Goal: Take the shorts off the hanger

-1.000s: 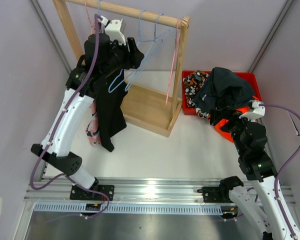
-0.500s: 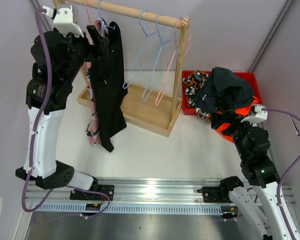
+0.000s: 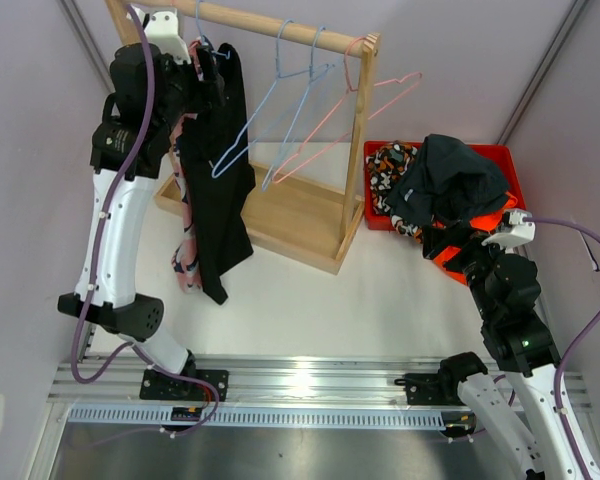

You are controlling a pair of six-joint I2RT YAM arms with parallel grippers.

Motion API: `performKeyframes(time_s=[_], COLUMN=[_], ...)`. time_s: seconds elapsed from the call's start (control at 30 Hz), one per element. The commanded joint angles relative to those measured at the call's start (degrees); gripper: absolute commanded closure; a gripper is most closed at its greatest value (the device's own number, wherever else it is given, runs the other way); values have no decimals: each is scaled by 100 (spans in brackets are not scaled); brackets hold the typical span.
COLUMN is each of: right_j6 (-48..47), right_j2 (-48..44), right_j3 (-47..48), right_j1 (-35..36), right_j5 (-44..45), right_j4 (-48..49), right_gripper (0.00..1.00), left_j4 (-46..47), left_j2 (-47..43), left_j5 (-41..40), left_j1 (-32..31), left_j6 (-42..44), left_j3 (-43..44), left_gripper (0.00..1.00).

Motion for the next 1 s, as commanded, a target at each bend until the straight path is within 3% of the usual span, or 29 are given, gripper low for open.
performKeyframes(time_s=[0.0,0.2,0.6,0.97], right_j6=[-36,-36,-54,-54], right_j2=[-26,0,18,27], right_j3=[18,-17,-26,-26], right_j1=[30,30,21,21], right_j5=[-53,-53,-18,17], right_j4=[31,48,92,92], right_gripper=[1,1,1,1], left_j4=[187,187,240,204], left_j2=[149,369,764,940], left_j5=[217,401,621,647], left_j1=[226,384,463,525], left_j6=[7,-99,-160,-178], left_j3=[362,415,547,670], left_gripper=[23,25,41,67])
